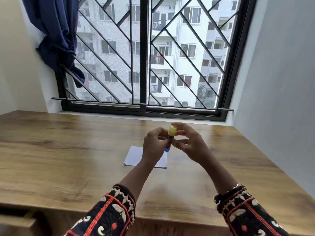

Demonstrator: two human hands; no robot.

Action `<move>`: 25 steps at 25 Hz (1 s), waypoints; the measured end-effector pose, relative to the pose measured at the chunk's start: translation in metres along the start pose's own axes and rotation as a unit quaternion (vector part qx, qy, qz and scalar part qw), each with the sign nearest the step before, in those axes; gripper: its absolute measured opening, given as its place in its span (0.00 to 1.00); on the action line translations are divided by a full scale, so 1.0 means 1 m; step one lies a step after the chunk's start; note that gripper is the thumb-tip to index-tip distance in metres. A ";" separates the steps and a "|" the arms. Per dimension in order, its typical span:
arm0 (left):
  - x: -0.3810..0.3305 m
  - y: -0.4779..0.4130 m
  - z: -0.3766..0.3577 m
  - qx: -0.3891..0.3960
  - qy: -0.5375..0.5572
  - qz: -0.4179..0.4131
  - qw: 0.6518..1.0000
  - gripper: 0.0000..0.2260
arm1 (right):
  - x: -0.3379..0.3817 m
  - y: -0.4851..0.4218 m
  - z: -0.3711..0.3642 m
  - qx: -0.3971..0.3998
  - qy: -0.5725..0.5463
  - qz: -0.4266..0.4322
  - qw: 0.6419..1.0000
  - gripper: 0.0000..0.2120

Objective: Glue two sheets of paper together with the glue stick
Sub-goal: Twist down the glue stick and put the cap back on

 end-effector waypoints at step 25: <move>0.042 -0.047 -0.006 0.042 0.046 0.037 0.997 0.07 | -0.023 -0.058 -0.014 -0.054 0.209 -0.007 0.976 0.13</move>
Point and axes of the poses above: each hand's wrist, its own y-axis away from the middle knuckle, its own z-axis out of the back of the hand, x = y × z, the point moved 3 cm from there along -y, towards the middle knuckle, and after that the axes turned 2 degrees about -z, right-handed, at the moved point
